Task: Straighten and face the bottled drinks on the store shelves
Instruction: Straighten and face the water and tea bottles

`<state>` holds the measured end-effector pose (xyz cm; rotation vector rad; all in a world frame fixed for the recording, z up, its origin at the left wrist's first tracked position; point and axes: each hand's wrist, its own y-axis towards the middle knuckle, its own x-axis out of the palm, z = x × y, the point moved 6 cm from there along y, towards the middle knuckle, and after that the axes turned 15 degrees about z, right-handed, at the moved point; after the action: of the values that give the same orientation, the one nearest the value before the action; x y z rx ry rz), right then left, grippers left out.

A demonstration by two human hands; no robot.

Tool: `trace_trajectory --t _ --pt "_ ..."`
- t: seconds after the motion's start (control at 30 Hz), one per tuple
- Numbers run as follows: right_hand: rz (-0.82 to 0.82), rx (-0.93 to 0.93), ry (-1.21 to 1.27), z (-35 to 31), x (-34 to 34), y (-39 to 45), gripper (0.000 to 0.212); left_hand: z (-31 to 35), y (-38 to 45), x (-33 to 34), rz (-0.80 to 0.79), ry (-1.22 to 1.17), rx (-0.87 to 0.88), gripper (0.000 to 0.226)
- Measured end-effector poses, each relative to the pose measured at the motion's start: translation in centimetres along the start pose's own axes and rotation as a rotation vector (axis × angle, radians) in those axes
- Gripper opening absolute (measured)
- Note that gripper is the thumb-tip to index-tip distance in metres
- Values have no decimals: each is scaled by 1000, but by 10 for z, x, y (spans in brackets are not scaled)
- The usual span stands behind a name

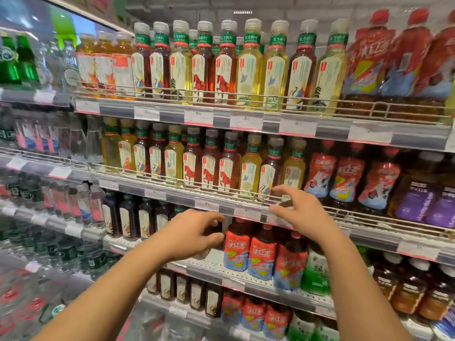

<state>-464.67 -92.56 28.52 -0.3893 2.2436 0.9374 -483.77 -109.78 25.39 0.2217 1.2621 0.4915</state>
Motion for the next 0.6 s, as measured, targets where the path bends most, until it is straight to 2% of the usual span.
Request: trace_trajectory --t 0.2,0.3,0.37,0.5,0.6 --pt "195 -50 -126 -10 -17 72 66 -11 62 2 66 73 96 56" --pt "233 -20 -194 -11 -19 94 73 -15 84 19 74 77 109 64" --pt "241 13 -242 -7 -17 108 71 -21 94 37 49 107 103 71" --pt "251 84 -360 -2 -7 133 52 -47 109 66 45 234 91 83" --pt "251 134 -364 -2 3 143 50 -62 112 77 52 248 106 87"
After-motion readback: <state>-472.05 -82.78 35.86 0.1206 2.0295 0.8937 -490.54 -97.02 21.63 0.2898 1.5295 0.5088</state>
